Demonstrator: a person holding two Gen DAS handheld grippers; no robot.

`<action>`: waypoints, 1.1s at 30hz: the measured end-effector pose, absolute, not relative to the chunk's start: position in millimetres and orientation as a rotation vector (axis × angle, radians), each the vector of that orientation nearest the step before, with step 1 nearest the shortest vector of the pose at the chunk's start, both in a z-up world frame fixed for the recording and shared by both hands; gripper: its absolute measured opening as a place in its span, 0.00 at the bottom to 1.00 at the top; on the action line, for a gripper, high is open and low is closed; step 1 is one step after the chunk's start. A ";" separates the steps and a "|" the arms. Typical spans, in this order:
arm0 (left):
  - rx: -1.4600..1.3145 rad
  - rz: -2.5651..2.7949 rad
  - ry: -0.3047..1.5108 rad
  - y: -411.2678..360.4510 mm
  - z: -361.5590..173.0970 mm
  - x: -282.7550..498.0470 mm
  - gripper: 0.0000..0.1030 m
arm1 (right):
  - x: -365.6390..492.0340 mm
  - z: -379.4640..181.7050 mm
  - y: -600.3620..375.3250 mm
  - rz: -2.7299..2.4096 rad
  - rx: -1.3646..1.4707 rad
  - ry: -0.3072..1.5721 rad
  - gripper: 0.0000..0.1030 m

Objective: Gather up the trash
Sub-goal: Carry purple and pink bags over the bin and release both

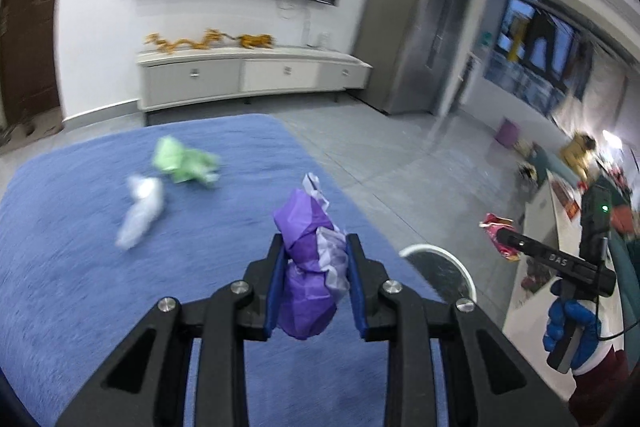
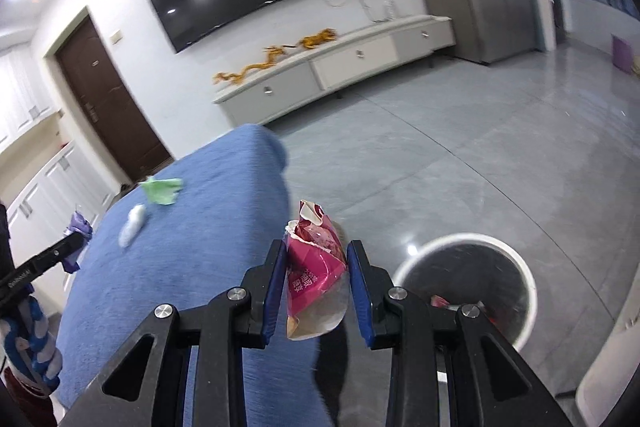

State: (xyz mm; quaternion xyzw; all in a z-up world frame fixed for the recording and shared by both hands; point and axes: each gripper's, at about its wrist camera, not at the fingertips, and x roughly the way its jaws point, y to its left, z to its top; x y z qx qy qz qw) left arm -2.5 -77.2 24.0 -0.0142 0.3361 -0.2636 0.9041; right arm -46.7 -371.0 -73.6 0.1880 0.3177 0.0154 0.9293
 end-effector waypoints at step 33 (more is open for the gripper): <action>0.169 -0.949 1.080 -426.7 -98.5 79.2 0.47 | -50.4 -222.3 -533.6 -0.260 0.704 0.868 0.46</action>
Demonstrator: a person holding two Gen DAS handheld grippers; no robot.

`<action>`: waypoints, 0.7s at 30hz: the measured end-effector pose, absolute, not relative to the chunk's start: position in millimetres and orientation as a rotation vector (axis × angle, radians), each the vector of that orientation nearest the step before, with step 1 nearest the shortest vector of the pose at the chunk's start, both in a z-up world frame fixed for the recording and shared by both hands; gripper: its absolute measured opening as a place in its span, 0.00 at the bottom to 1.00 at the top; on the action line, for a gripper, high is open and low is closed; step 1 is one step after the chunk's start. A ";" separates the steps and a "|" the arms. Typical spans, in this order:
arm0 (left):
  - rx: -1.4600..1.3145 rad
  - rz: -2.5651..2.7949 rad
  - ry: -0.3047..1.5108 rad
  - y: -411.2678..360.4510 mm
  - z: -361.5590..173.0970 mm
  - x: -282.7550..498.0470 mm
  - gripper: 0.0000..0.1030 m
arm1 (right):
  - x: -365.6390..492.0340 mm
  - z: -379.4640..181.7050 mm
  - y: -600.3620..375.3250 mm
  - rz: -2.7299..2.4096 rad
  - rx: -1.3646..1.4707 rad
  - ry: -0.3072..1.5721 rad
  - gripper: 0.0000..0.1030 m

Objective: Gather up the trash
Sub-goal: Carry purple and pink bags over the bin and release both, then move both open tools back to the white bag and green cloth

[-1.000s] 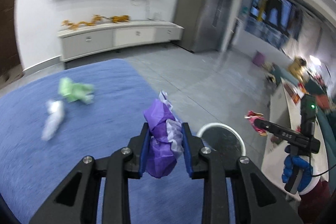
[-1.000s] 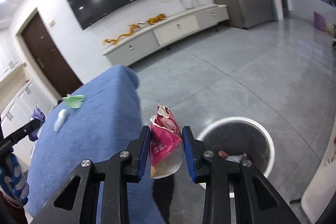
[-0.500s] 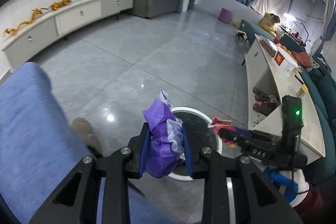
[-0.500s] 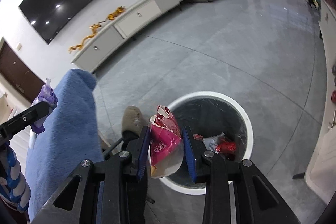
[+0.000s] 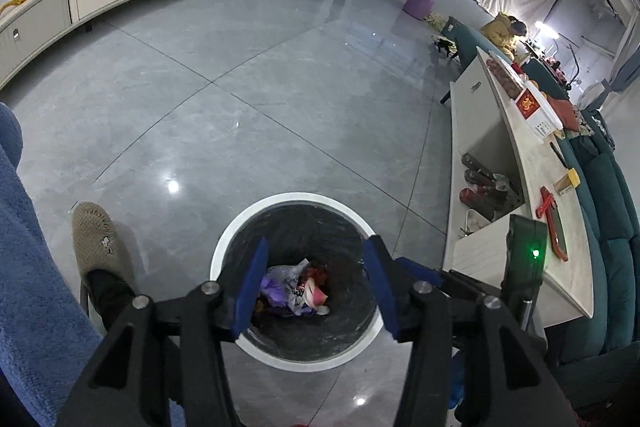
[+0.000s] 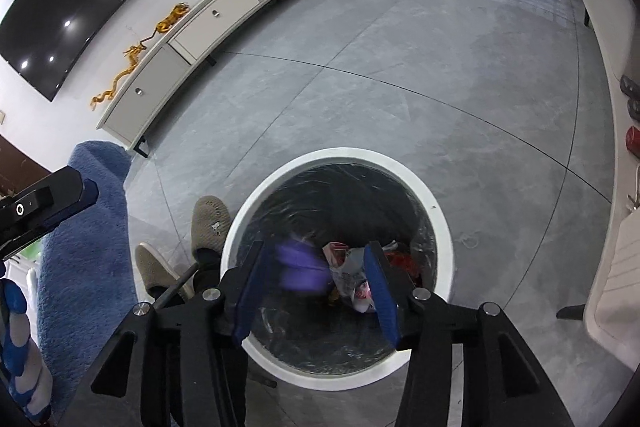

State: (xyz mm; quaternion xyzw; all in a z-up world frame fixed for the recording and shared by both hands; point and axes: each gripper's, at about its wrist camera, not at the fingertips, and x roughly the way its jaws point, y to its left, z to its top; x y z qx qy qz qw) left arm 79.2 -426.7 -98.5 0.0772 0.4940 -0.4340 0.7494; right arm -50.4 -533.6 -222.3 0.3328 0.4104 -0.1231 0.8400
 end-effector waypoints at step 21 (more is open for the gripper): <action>0.093 -0.702 0.765 -333.1 -32.5 60.9 0.47 | -75.4 -163.8 -510.0 -0.323 0.610 0.781 0.51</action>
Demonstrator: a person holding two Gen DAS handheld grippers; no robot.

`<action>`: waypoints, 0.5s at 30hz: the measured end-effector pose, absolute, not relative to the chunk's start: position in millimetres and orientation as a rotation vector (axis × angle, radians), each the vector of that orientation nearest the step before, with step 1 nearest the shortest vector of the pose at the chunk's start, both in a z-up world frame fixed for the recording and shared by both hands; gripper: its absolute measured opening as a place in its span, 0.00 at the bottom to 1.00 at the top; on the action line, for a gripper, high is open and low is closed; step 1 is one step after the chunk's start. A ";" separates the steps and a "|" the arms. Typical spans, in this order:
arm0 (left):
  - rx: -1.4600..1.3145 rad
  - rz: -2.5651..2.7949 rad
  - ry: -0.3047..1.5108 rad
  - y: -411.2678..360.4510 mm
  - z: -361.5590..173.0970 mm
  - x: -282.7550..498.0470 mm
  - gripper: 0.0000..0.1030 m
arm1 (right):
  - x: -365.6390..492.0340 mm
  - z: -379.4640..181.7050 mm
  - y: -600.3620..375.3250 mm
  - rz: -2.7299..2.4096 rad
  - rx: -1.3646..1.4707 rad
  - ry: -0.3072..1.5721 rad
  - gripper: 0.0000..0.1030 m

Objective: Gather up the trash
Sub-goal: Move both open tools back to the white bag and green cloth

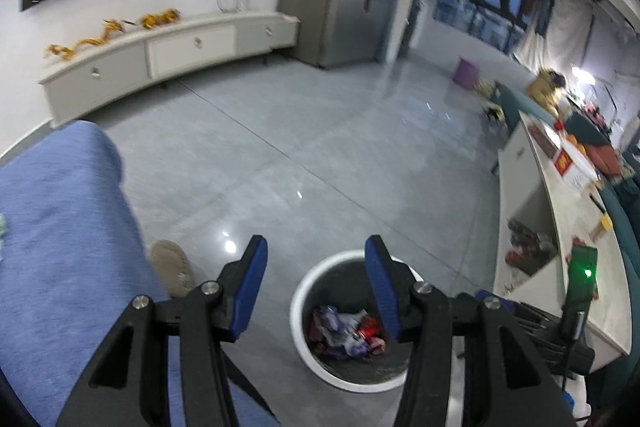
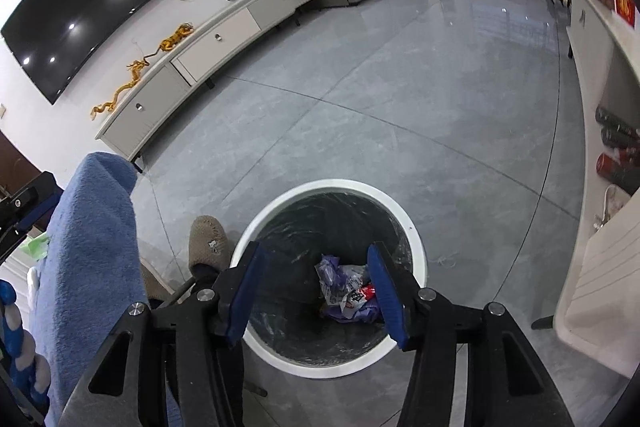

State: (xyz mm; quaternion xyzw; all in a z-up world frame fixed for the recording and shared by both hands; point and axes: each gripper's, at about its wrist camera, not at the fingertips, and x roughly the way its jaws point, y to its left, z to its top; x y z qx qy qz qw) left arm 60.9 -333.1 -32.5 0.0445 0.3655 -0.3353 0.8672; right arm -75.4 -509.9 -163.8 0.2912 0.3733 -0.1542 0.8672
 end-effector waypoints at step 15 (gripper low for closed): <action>0.025 -0.439 0.590 -195.6 16.1 41.9 0.47 | -69.5 -99.7 -438.7 -0.244 0.452 0.721 0.54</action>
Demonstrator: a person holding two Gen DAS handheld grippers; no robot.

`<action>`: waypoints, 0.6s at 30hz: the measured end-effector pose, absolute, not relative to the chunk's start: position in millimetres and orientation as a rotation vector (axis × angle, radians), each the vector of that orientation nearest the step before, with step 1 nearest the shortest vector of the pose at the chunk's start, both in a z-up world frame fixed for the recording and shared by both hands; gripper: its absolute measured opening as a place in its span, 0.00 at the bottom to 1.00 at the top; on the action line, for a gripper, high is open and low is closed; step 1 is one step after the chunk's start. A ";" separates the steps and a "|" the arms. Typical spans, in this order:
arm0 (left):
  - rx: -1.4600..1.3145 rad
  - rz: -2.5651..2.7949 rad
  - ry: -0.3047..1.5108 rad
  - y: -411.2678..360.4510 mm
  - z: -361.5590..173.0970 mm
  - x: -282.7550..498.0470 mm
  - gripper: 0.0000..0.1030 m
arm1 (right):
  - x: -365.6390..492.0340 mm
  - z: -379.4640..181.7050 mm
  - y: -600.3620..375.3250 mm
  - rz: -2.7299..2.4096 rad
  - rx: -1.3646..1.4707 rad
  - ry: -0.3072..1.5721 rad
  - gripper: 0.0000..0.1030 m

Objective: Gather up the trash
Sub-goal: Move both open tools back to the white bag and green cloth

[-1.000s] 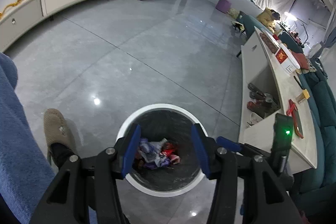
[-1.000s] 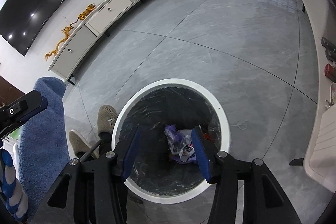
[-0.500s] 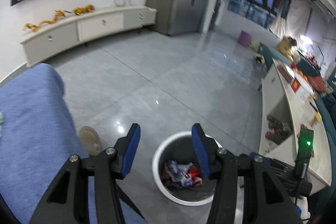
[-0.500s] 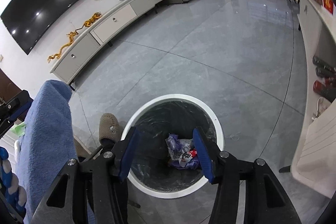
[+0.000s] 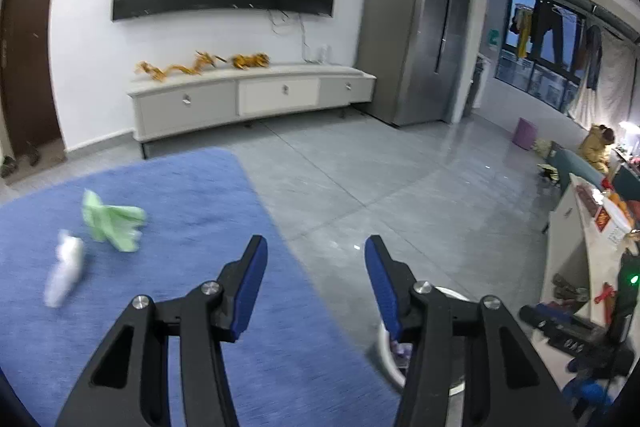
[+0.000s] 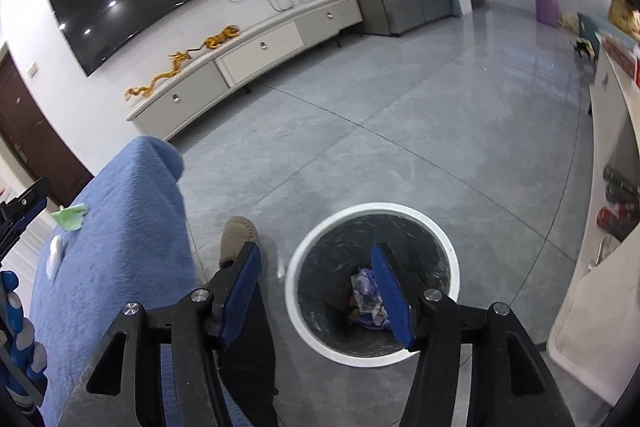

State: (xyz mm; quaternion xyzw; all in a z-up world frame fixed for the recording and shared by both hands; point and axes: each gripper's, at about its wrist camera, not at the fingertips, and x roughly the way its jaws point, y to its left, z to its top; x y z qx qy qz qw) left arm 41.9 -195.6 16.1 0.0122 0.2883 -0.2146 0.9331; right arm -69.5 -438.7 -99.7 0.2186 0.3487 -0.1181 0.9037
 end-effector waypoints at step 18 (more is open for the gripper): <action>-0.041 -0.294 0.485 -78.5 37.9 2.4 0.63 | -57.9 -49.4 -346.6 -0.149 0.250 0.678 0.70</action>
